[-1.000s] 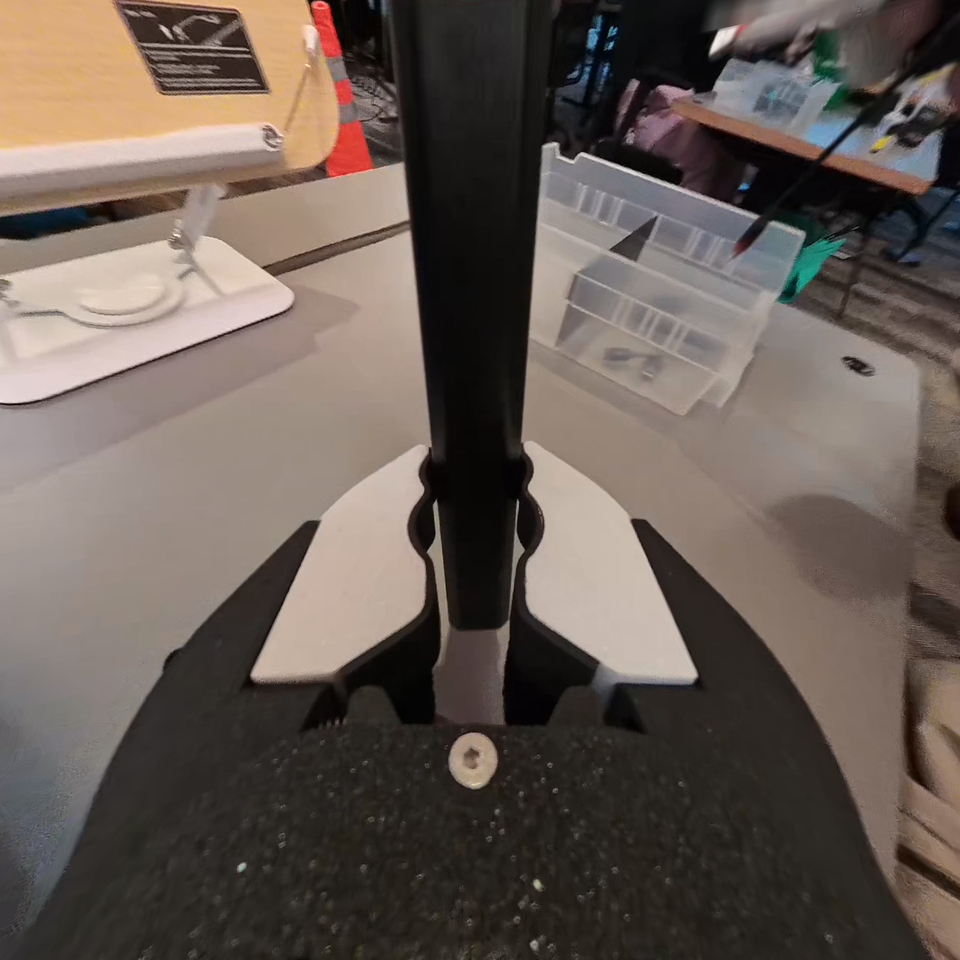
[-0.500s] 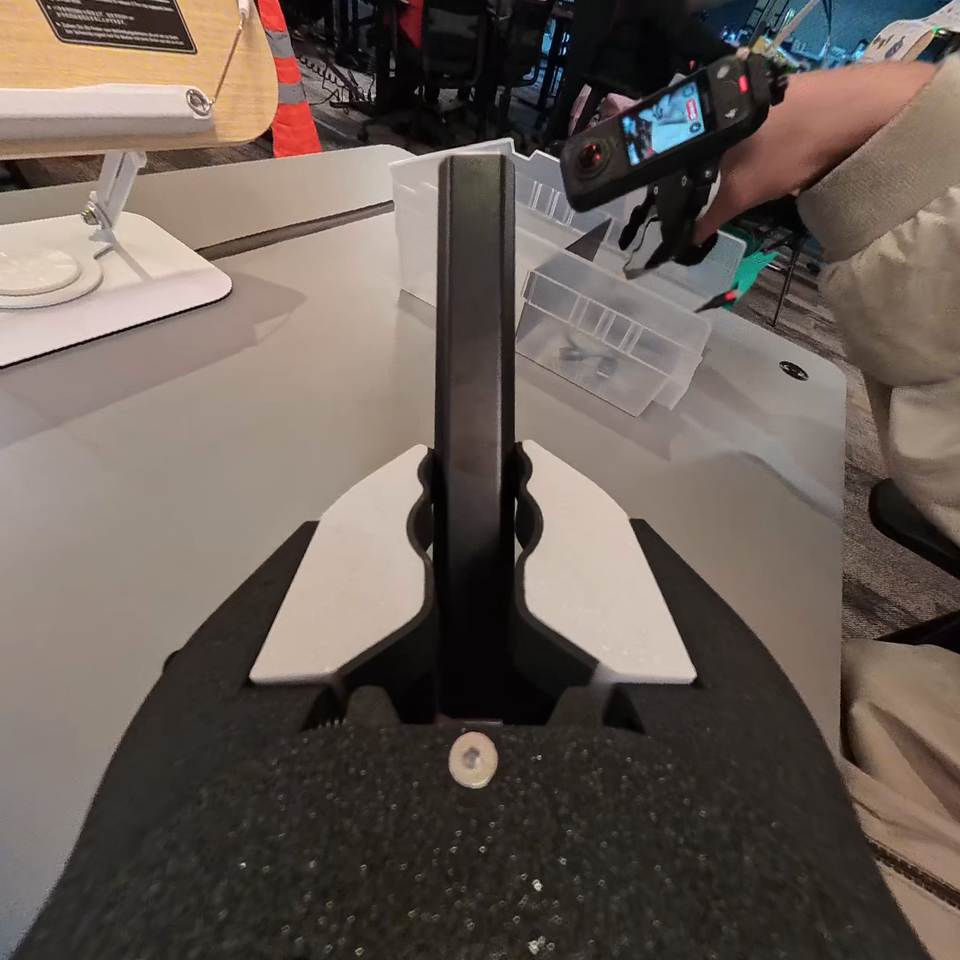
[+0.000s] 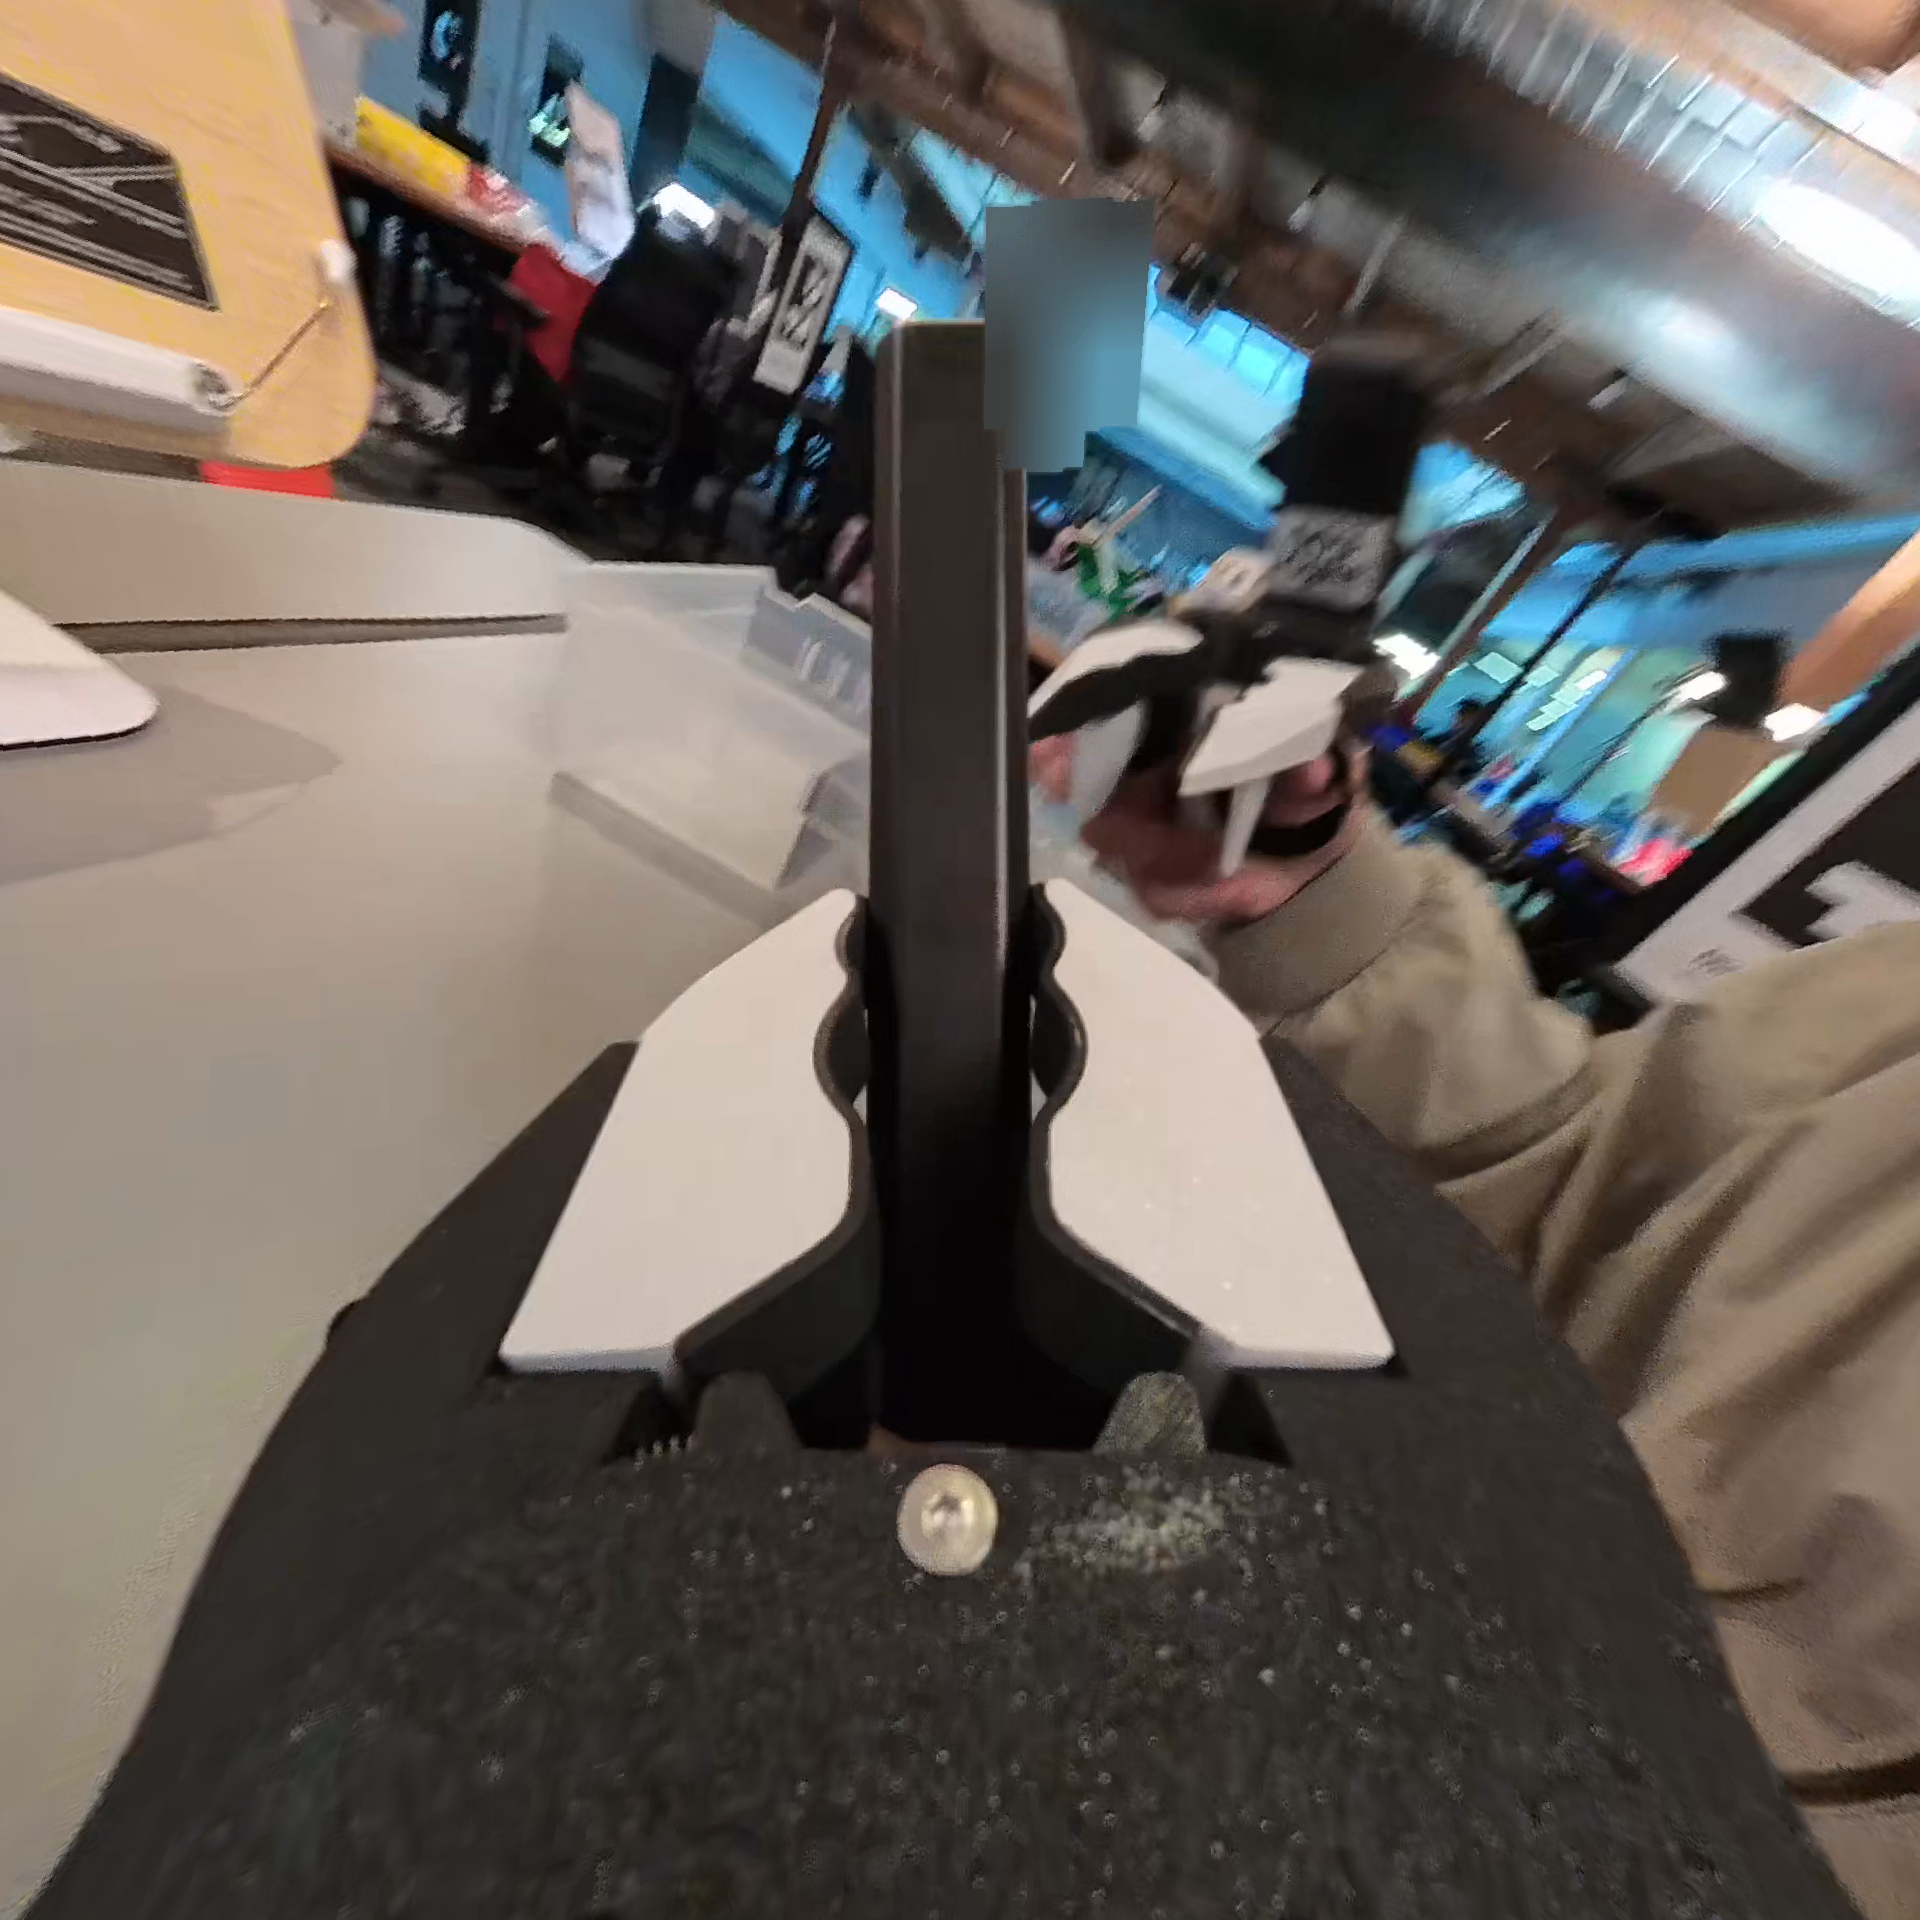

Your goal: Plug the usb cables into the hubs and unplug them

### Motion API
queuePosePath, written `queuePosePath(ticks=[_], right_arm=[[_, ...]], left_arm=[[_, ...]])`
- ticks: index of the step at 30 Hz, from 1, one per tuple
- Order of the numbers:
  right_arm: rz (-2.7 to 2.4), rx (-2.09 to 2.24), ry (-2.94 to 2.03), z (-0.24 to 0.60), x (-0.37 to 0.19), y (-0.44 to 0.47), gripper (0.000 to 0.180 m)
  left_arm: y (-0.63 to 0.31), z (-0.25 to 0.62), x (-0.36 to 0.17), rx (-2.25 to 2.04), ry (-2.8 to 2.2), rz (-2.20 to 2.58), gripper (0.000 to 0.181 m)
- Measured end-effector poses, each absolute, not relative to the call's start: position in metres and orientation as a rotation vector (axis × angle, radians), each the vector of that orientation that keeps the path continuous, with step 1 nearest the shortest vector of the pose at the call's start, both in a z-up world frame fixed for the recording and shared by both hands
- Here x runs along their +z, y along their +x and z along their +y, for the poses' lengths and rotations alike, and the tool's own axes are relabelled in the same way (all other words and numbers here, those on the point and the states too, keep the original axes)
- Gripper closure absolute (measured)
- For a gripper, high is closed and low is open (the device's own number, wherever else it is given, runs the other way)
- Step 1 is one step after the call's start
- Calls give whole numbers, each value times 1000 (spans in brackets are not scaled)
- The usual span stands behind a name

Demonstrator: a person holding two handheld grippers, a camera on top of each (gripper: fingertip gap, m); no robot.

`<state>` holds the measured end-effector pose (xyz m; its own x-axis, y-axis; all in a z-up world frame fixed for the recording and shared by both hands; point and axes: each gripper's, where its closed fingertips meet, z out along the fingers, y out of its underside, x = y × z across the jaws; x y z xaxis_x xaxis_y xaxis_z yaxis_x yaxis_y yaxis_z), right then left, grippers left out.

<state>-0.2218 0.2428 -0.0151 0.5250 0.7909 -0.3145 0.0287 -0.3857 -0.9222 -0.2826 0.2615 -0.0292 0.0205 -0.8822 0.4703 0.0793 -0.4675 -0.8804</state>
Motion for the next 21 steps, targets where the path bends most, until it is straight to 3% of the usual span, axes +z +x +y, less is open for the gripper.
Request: queuePosePath(ticks=[3, 6, 7, 8, 11, 13, 16, 21], right_arm=[[-582, 1371, -1626, 251, 1, -253, 128], [-638, 1418, -1573, 258, -2, -280, 127], [-664, 1388, -1591, 261, -5, -288, 131], [-681, 1396, -1560, 260, 0, -294, 150], [-652, 1358, -1647, 272, -6, -292, 153], [-631, 1272, -1686, 281, 0, -268, 154], [-579, 972, -1702, 299, 42, -201, 153], [-836, -93, -1953, 331, 72, -51, 153]], left_arm=[[-285, 251, -9, -1778, -1380, 780, 154], [-281, 245, -7, -1849, -1356, 764, 154], [-278, 244, -11, -1831, -1376, 782, 153], [-275, 246, -15, -1803, -1400, 791, 153], [-284, 264, -17, -1697, -1443, 696, 151], [-300, 275, -18, -1571, -1491, 659, 134], [-323, 265, -31, -1414, -1605, 721, 136], [-355, 229, -67, -1304, -1705, 685, 147]])
